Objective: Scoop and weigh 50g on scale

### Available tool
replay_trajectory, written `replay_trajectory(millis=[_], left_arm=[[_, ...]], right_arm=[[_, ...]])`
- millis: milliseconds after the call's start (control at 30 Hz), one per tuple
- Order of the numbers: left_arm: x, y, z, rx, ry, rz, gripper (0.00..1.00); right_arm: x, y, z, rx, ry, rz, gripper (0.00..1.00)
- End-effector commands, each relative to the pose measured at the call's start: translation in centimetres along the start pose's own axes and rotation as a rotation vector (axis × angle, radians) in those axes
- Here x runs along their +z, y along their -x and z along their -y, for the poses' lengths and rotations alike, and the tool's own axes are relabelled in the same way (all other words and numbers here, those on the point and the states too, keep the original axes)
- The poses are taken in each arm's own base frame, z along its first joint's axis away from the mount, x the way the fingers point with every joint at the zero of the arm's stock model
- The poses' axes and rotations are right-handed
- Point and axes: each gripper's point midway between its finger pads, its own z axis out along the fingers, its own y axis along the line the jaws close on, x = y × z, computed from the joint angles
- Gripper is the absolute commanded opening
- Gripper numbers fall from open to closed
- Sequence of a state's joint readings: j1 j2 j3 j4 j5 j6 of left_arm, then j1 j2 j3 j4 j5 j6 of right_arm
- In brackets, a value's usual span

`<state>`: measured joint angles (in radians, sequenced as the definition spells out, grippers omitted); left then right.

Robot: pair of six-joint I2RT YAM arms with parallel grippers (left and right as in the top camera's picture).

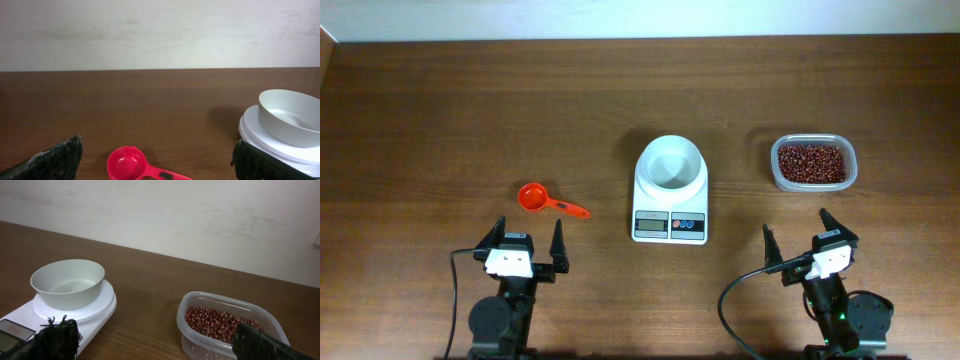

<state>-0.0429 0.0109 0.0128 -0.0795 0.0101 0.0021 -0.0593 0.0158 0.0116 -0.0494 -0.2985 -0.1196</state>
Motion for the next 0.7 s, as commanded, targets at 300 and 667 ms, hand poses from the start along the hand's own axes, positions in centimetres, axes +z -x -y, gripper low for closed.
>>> replay_trajectory(millis=[300,667], left_arm=[[-0.01,-0.19,-0.5,-0.01,0.029,-0.003,0.99],[-0.04,0.79,-0.89,-0.01,0.051,0.036,0.99]], right_arm=[[-0.01,-0.27,0.2,-0.002,-0.01,-0.004,0.99],[-0.01,-0.27,0.2,-0.002,-0.01,-0.004,0.99]])
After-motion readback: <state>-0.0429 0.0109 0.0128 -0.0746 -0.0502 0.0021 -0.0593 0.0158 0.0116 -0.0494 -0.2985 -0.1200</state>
